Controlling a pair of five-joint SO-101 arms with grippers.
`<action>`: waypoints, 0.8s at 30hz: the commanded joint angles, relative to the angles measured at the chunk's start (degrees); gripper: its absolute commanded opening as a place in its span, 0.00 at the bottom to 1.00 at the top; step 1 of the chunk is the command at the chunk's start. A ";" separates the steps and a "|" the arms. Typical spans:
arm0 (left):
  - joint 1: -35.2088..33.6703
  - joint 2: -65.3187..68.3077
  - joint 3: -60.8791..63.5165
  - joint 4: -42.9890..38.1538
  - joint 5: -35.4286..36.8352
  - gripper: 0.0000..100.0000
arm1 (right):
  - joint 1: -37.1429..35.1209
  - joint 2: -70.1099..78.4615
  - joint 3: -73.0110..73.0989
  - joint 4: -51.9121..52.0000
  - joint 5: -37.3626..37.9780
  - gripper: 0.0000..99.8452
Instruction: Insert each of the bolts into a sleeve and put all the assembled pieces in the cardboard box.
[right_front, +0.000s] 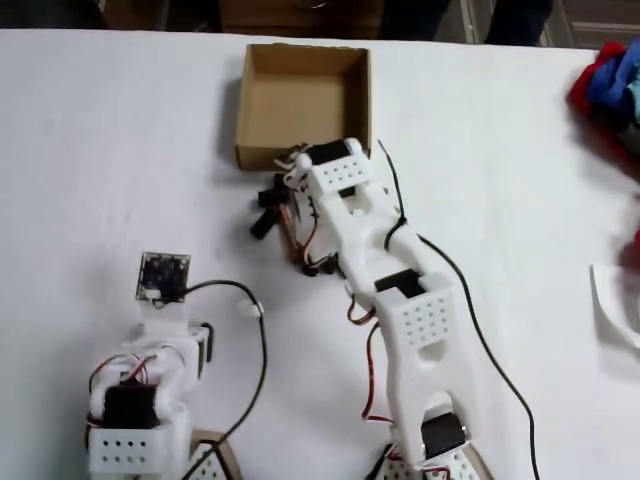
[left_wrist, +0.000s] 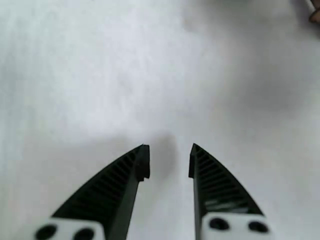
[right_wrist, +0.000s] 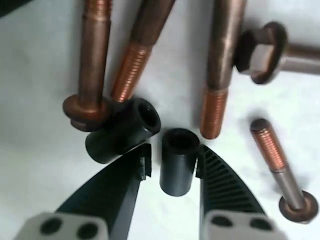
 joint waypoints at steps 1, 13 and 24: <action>0.35 -1.32 1.19 0.18 0.53 0.15 | -1.01 0.48 0.79 1.10 0.18 0.13; 0.35 -1.32 1.19 0.18 0.53 0.15 | 1.54 -8.66 0.70 1.10 2.46 0.02; 0.35 -1.32 1.19 0.18 0.44 0.15 | 3.82 -47.43 7.74 7.78 5.27 0.02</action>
